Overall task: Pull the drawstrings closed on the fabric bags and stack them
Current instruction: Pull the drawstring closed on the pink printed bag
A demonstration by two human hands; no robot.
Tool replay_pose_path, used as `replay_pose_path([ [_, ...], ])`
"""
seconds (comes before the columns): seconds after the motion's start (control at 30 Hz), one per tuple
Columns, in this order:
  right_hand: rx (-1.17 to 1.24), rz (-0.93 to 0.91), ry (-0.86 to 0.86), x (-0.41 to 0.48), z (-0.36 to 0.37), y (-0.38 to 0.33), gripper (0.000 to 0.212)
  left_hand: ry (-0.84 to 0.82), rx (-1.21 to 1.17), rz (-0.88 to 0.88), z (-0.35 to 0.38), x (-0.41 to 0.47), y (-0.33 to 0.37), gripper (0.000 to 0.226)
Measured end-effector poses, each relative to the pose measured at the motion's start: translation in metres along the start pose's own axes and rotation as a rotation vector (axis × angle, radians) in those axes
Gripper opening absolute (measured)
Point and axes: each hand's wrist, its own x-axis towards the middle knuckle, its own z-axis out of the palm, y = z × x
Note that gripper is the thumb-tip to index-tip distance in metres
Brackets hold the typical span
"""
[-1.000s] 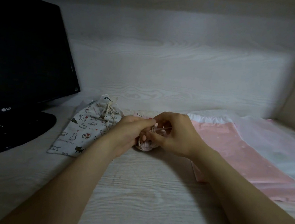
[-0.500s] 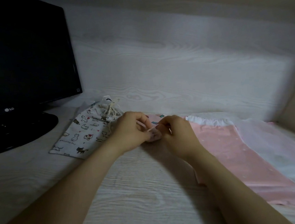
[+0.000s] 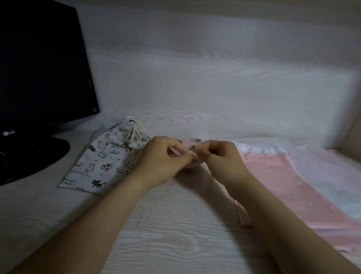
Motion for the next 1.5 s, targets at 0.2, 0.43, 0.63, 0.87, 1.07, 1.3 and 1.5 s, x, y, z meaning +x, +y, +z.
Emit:
replay_pose_path([
  [0.2, -0.139, -0.083, 0.058, 0.004, 0.001, 0.005, 0.021, -0.055, -0.258, -0.267, -0.014, 0.001, 0.016, 0.026],
  [0.43, -0.128, -0.072, 0.005, 0.002, 0.000, 0.001, 0.021, -0.325, -0.230, -0.489, -0.012, -0.003, 0.020, 0.084],
  [0.63, -0.104, -0.068, -0.002, 0.002, 0.000, 0.001, 0.020, -0.220, -0.306, -0.547, -0.014, 0.000, 0.012, 0.035],
  [0.87, -0.483, -0.215, 0.038, 0.002, -0.006, 0.005, 0.029, 0.157, -0.313, -0.478, -0.013, 0.013, 0.003, 0.022],
  [1.07, -0.759, -0.284, 0.149, 0.010, -0.014, 0.015, 0.025, 0.415, -0.450, -0.310, -0.019, 0.015, -0.004, 0.007],
  [1.3, -0.191, 0.082, 0.235, 0.011, -0.015, 0.001, 0.060, 0.317, -0.896, -0.384, -0.020, 0.013, 0.007, 0.010],
  [1.5, 0.493, 0.288, 0.123, 0.007, -0.008, -0.006, 0.042, 0.151, -0.529, -0.387, -0.014, 0.010, 0.002, 0.014],
])
